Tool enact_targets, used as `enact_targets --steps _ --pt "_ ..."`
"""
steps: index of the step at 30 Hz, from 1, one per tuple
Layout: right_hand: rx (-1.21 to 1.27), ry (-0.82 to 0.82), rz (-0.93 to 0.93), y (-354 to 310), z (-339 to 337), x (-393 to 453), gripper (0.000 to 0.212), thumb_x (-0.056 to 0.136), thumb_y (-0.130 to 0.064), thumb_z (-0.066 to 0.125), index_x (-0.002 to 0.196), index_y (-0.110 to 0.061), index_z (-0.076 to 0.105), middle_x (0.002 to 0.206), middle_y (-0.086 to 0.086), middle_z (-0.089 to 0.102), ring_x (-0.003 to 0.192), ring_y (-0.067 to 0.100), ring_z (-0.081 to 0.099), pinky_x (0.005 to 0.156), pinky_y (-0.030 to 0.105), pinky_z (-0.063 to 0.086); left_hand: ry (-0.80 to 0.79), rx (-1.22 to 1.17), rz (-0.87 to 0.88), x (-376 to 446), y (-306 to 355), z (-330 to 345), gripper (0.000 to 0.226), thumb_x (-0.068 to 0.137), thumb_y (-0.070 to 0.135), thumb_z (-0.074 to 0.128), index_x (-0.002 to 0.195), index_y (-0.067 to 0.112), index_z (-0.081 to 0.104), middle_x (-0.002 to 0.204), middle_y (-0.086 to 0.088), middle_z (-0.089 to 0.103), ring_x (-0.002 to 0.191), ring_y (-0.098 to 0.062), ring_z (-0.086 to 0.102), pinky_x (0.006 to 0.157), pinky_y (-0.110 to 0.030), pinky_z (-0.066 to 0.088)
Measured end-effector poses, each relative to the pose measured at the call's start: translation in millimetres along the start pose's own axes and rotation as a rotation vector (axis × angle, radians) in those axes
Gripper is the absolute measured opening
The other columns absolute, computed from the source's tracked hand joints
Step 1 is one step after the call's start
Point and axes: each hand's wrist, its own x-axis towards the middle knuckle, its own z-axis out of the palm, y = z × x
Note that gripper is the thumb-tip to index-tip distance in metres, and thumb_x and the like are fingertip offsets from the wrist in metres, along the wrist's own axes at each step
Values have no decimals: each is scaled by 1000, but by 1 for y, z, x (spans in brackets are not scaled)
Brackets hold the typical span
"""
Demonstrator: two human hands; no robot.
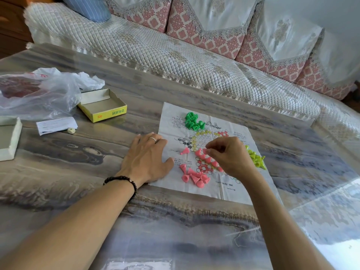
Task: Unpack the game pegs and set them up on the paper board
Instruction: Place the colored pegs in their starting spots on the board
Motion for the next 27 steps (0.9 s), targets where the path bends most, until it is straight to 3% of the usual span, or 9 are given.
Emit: enact_targets --steps 4,7,11,16,23,27 --pt "-211 -94 -92 1 -4 5 17 88 -9 61 98 -14 74 87 -6 70 71 -3 56 59 4 38 4 6 2 -1 0 0 60 89 56 45 138 21 44 148 0 40 143 -20 24 117 -41 13" --pt "-328 -153 -159 -2 -8 11 16 88 -8 59 96 -14 72 86 -5 66 72 3 54 61 5 37 8 12 5 -1 1 -1 60 90 56 45 138 20 44 148 -1 40 142 -20 25 117 -41 14" --pt "-465 -172 -246 -4 -5 20 14 89 -14 62 99 -18 70 97 -3 62 86 13 59 73 26 50 -1 15 -3 -1 1 -2 61 90 56 44 139 20 43 149 -2 39 143 -21 24 118 -43 14" --pt "-532 -224 -264 -7 1 20 15 88 -16 63 100 -22 70 100 -6 56 87 14 57 75 34 53 -2 -4 -8 -1 2 -3 61 90 55 45 139 21 43 150 0 38 143 -20 23 118 -41 12" --pt "-529 -258 -263 -4 12 21 18 89 -16 60 103 -23 70 99 -8 48 89 13 54 68 25 43 -2 -8 -7 -1 2 -2 59 89 56 46 137 20 45 149 0 39 143 -20 23 117 -42 14" --pt "-527 -253 -272 -3 16 23 17 90 -16 61 104 -22 69 104 -5 53 91 14 56 67 23 40 0 -7 -7 -1 1 -1 60 88 57 46 136 20 45 148 -1 40 143 -20 23 117 -42 16"
